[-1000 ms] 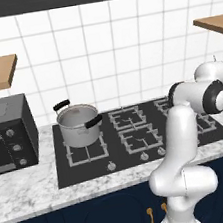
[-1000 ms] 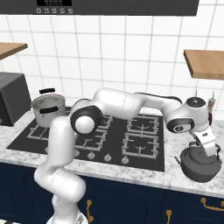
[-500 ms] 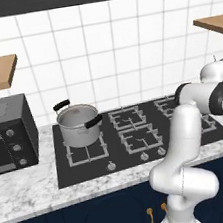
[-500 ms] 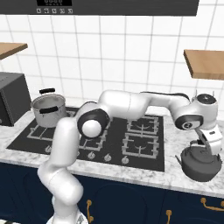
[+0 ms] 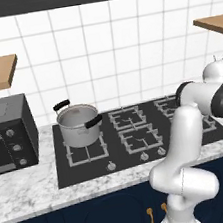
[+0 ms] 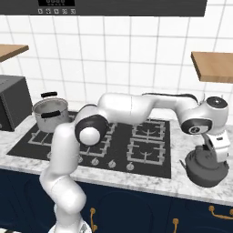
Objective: Pick the kettle from the counter and place it on a stove burner. Then turn the burner on.
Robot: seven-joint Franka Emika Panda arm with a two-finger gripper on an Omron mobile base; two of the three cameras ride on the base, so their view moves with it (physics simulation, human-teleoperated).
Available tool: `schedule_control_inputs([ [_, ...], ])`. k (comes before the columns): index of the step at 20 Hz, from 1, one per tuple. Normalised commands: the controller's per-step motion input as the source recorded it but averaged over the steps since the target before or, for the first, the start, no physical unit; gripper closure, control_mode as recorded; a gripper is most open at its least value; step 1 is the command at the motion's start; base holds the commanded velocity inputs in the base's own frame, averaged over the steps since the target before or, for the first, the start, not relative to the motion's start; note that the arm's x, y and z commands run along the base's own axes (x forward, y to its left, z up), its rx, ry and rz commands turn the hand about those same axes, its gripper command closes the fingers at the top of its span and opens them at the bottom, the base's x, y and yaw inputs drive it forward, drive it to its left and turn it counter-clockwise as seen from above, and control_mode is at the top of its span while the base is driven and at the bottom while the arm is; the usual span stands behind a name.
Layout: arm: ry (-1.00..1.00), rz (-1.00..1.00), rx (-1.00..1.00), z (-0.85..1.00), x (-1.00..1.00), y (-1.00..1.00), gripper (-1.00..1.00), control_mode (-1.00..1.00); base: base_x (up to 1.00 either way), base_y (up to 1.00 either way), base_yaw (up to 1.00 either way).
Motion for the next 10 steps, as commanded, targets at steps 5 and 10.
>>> schedule_control_inputs([
  [5, -0.13, -0.02, 0.00, 0.46, -0.33, 0.45, 1.00, -1.00, 0.00, 0.00, 0.00],
  [10, 0.00, 0.00, -0.01, 0.68, -0.02, 0.69, 1.00, -1.00, 0.00, 0.00, 0.00],
])
